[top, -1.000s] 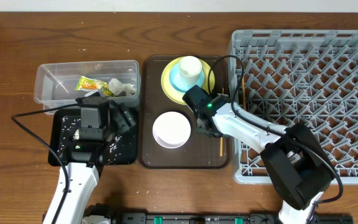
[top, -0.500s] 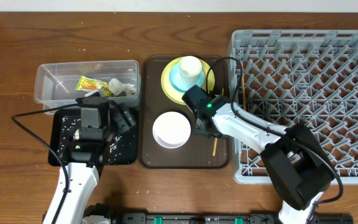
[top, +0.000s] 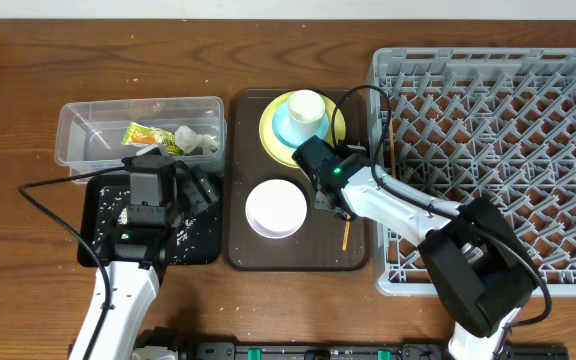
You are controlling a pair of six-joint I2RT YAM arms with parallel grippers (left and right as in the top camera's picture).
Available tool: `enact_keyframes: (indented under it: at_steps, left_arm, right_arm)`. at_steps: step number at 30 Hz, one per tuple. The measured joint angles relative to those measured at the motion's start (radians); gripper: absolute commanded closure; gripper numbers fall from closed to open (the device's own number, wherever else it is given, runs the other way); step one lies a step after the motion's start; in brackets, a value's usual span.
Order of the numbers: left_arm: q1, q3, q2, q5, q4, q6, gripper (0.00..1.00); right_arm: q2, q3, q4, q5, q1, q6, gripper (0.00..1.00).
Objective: Sort waste into correct bins and load items into the dishwasher rack
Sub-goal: 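Grasp the second chopstick with the right gripper and carry it toward the rack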
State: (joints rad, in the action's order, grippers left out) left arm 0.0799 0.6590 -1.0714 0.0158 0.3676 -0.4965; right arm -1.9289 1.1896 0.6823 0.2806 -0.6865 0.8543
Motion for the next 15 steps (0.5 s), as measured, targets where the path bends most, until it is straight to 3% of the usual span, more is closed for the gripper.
enact_keyframes:
  at_steps: [3,7,12,15]
  left_arm:
    - [0.0,0.0,0.0,0.0,0.0,0.0,0.16]
    - [0.0,0.0,0.0,0.0,0.0,0.0,0.16]
    - [0.0,0.0,0.0,0.0,0.0,0.0,0.15]
    - [0.0,0.0,0.0,0.0,0.0,0.0,0.16]
  right_arm:
    - [0.0,-0.008,-0.027,0.002,0.0,-0.002,0.49]
    - [0.0,-0.009,-0.033,0.003,0.0,-0.001,0.53]
    - [0.0,-0.012,-0.034,0.002,0.0,-0.002,0.71]
    - [0.0,-0.012,-0.034,0.0,0.0,-0.002,0.71]
